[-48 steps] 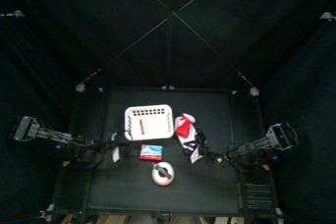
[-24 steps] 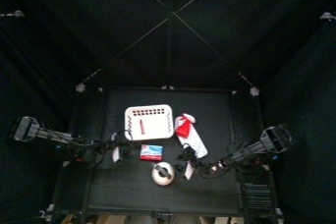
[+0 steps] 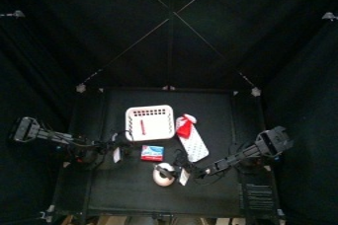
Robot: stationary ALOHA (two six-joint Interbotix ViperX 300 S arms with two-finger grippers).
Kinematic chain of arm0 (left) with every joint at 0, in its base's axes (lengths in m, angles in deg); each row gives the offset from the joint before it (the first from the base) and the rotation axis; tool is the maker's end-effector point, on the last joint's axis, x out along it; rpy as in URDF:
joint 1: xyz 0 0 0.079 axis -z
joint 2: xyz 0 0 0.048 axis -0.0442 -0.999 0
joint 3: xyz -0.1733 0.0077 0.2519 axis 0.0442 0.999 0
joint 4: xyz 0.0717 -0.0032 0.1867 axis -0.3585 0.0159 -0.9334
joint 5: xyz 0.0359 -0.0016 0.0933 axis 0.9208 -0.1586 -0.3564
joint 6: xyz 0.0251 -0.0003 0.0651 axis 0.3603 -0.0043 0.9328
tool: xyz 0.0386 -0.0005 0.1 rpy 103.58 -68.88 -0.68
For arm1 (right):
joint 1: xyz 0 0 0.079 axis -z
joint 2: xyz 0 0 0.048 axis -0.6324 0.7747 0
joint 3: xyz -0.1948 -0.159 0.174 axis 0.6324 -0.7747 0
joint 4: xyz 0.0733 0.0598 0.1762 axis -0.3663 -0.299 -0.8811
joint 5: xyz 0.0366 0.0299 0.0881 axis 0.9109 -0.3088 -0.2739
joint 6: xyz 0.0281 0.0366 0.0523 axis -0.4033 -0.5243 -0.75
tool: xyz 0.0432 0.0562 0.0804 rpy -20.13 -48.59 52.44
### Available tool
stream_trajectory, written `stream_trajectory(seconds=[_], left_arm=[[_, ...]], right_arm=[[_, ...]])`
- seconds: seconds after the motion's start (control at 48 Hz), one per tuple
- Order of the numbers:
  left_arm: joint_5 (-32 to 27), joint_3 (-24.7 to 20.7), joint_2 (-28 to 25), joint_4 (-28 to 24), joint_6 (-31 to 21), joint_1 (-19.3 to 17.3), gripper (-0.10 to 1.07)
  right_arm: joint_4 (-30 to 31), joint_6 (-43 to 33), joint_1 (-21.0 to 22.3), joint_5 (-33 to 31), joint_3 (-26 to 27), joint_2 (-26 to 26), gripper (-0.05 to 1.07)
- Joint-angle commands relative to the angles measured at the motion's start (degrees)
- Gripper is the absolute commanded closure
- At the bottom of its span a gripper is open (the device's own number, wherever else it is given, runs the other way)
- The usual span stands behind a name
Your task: Grab kettle
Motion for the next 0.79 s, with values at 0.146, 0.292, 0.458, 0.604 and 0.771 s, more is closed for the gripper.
stream_trajectory(seconds=[0.146,0.292,0.458,0.604,0.771], left_arm=[[0.00,-0.70,0.00,0.00,0.09,-0.09,0.22],[0.09,-0.70,0.00,0.00,0.00,-0.09,0.22],[0.09,-0.70,0.00,0.00,0.09,-0.09,0.22],[0.00,-0.62,0.00,0.00,0.00,-0.18,0.22],[0.09,-0.70,0.00,0.00,0.00,-0.09,0.22]], right_arm=[[-5.45,6.50,-0.70,-0.18,4.13,0.18,0.20],[-8.96,10.46,-0.97,-1.85,5.54,1.23,0.20],[-15.38,15.29,-0.97,-4.04,7.82,2.64,0.20],[-19.86,20.92,-1.23,-4.57,9.67,3.25,0.20],[-25.84,26.37,-1.23,-6.68,11.43,5.19,0.20]])
